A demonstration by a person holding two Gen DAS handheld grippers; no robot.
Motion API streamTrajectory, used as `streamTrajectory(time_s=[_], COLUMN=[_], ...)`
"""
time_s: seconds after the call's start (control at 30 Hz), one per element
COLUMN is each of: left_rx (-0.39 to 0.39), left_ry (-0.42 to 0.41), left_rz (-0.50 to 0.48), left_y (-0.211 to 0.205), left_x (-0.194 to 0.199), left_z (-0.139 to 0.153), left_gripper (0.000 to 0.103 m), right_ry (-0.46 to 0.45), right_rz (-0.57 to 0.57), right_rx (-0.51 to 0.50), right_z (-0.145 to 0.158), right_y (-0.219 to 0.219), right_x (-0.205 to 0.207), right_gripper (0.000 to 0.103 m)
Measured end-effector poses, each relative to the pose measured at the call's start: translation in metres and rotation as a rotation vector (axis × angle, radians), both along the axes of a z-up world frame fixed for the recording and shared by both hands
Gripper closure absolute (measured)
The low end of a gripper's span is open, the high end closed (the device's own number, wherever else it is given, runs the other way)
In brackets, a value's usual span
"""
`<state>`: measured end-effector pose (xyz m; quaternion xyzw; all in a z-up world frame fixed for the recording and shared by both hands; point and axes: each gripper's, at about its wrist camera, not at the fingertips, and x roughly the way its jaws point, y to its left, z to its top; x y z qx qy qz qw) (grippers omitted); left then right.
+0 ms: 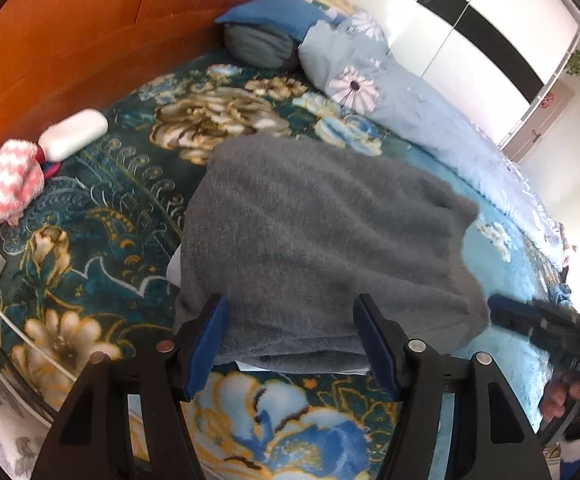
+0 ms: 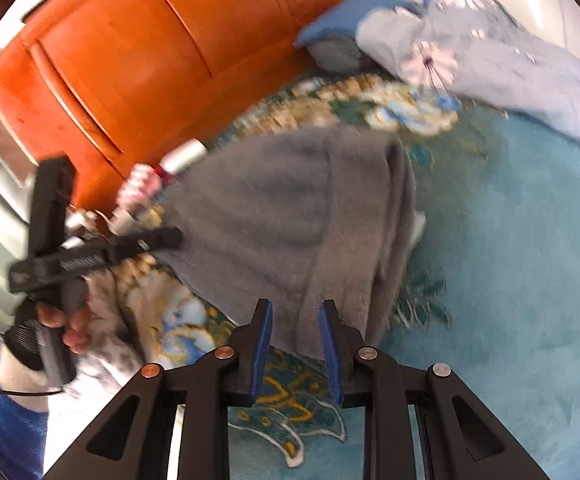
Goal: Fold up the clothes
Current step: 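Lower the sweatshirt onto the clothes stack and open both grippers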
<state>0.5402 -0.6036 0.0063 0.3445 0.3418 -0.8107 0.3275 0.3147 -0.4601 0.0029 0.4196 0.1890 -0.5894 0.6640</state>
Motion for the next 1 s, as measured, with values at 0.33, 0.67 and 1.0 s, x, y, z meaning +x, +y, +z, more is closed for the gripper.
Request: streamTrajectory(time_s=[0.33, 0.67, 1.0], left_rx=[0.004, -0.010, -0.034], left_ry=[-0.013, -0.042, -0.012], left_rz=[-0.004, -0.008, 0.063], left_y=[-0.002, 0.003, 0.009], left_x=[-0.007, -0.013, -0.007], left_z=[-0.007, -0.013, -0.005], left_gripper=[0.036, 0.036, 0.036], right_ry=[0.085, 0.073, 0.017], right_rz=[-0.017, -0.029, -0.045], right_rx=[-0.010, 0.094, -0.046], right_z=[0.022, -0.021, 0.021], right_y=[-0.075, -0.097, -0.062], right_x=[-0.023, -0.044, -0.041], right_gripper=[0.077, 0.077, 0.077])
